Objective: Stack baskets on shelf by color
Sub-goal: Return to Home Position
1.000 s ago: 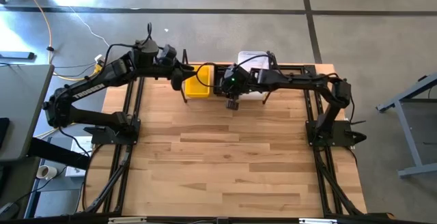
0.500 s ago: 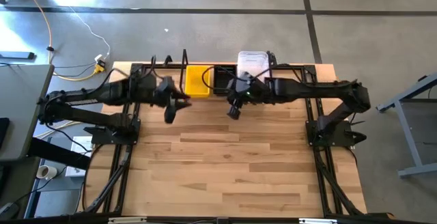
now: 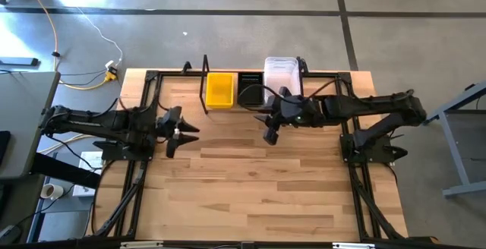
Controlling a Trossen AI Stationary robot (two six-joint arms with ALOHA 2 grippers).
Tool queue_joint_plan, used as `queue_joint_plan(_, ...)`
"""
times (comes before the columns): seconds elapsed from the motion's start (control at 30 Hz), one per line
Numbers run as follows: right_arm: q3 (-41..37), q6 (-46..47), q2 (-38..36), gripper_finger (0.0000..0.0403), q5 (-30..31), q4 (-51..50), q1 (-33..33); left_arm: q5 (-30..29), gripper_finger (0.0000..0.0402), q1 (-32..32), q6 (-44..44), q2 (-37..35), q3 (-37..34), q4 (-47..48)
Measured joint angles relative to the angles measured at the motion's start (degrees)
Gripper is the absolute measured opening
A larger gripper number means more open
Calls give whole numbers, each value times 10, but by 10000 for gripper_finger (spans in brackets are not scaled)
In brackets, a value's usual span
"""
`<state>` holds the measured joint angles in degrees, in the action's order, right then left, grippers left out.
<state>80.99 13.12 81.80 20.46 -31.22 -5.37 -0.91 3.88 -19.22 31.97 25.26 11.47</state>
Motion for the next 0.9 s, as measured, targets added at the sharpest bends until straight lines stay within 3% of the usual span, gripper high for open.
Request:
queue_joint_plan(0.3,0,25,-28,84,27,-22,-12,-61,147,-56,17,-113,-85,-36)
queue_joint_plan(0.53,0,25,-66,84,57,-48,-12,-71,146,-74,13,-178,-161,-110)
queue_joint_plan(0.9,-15,-20,-205,84,146,-110,-11,-90,130,-73,-38,-206,-248,-171)
